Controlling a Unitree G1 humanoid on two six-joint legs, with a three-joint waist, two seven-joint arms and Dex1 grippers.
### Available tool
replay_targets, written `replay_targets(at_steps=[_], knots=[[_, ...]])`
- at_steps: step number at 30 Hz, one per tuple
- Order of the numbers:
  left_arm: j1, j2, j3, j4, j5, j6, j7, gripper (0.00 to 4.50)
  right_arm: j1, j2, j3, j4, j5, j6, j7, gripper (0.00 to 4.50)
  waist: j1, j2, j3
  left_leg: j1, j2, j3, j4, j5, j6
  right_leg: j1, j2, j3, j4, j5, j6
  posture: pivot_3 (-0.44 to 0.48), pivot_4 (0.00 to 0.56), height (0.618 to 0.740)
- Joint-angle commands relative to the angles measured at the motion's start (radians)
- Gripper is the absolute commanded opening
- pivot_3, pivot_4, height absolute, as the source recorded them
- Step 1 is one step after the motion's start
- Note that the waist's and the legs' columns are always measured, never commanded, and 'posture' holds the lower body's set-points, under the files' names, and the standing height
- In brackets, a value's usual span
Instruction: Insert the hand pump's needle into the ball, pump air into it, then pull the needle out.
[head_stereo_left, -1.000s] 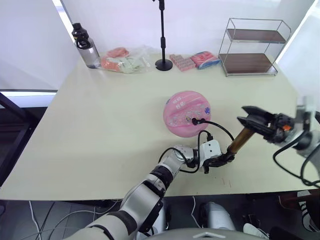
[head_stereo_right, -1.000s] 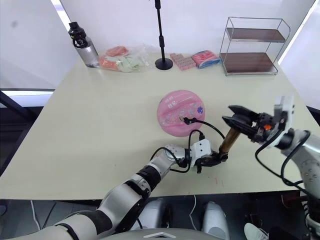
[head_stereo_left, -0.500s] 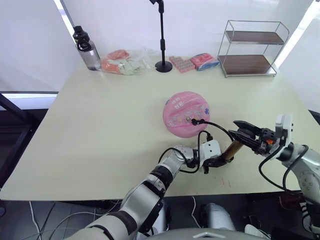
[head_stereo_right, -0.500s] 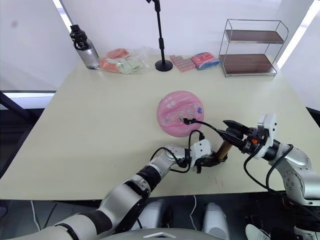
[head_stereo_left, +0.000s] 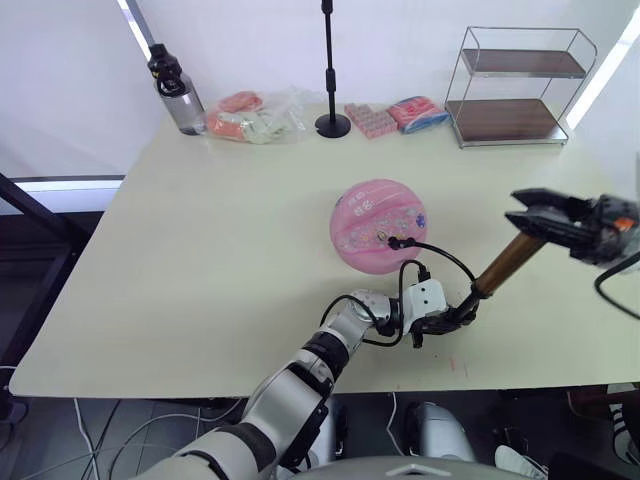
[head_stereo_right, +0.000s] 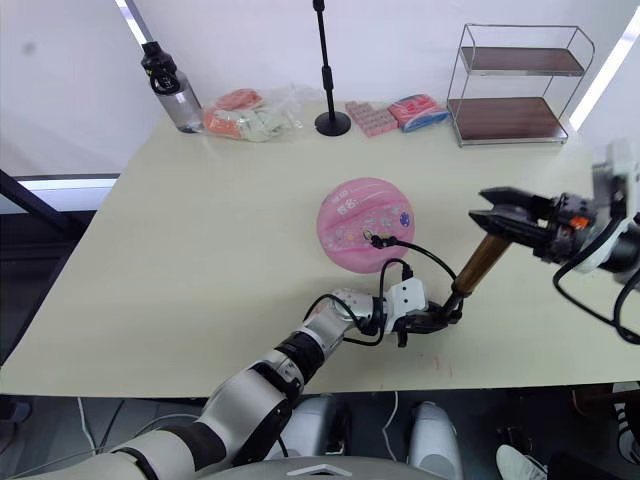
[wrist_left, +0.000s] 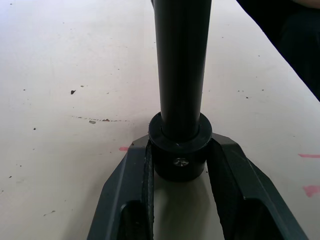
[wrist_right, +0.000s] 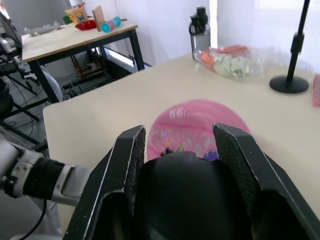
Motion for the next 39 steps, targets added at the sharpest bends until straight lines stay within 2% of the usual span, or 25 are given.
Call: replay_targets(at_steps=[1,8,12,18,22,24,30,32,39], knots=[[0.044,0.025,-0.031,0.073,0.050,0.039,0.000,1.07,-0.077,-0.059,-0.106,0.016,0.077,0.029,-0.013,1.65,0.000,0.000,0.000,0.000,0.000,0.000,0.000,0.000,0.000,0.000,0.000,0.000,0.000,0.000,0.000,0.000,0.150,0.740],[0.041,0.025,-0.030,0.077,0.053,0.035,0.001,1.07,-0.128,-0.096,-0.088,0.031,0.085,0.078,0.002,1.65,0.003,0.002,0.003,-0.002,-0.001,0.001,0.000,0.003,-0.004,-0.002,-0.001,0.000,0.000,0.001,0.001,0.000,0.150,0.740],[0.041,0.022,-0.030,0.078,0.053,0.035,0.005,1.07,-0.005,-0.061,-0.003,-0.028,-0.033,0.037,0.049,1.65,0.005,0.001,0.003,-0.003,-0.001,0.001,0.000,0.003,-0.004,-0.002,0.000,0.000,0.000,0.002,0.004,0.000,0.150,0.740],[0.037,0.023,-0.033,0.083,0.055,0.041,0.015,1.07,0.112,0.082,0.122,-0.043,-0.173,-0.101,0.044,1.65,0.005,-0.005,0.000,0.001,0.000,0.000,0.000,0.000,0.000,0.001,0.006,0.002,0.001,0.002,0.003,0.000,0.150,0.740],[0.037,0.026,-0.036,0.085,0.060,0.046,0.018,1.07,0.162,0.175,0.227,0.000,-0.303,-0.211,0.028,1.65,0.003,-0.012,-0.006,0.002,0.002,-0.001,0.000,0.001,-0.001,0.001,0.008,0.002,0.002,0.002,0.003,0.000,0.150,0.740],[0.038,0.028,-0.036,0.085,0.062,0.048,0.017,1.07,0.194,0.222,0.292,0.042,-0.389,-0.288,0.034,1.65,0.001,-0.011,-0.007,0.003,0.002,-0.001,0.001,0.001,-0.002,0.001,0.008,0.003,0.002,0.002,0.003,0.000,0.150,0.740],[0.039,0.029,-0.033,0.082,0.062,0.057,0.019,1.07,0.271,0.299,0.388,0.113,-0.514,-0.427,0.057,1.65,-0.006,-0.018,-0.015,0.004,0.002,-0.001,0.000,0.002,-0.003,0.002,0.009,0.003,0.002,0.002,0.003,0.000,0.150,0.740],[0.042,0.034,-0.031,0.080,0.062,0.058,0.019,1.07,0.291,0.299,0.401,0.114,-0.538,-0.458,0.071,1.65,-0.008,-0.015,-0.017,0.004,0.002,-0.001,0.000,0.003,-0.005,0.002,0.008,0.003,0.002,0.002,0.003,0.000,0.150,0.740],[0.056,0.053,-0.043,0.061,0.071,0.051,0.010,1.07,0.201,0.217,0.253,0.004,-0.360,-0.346,0.075,1.65,-0.009,-0.012,-0.016,0.005,0.002,-0.002,0.000,0.002,-0.003,0.003,0.006,0.002,0.002,0.000,0.000,0.000,0.150,0.740]])
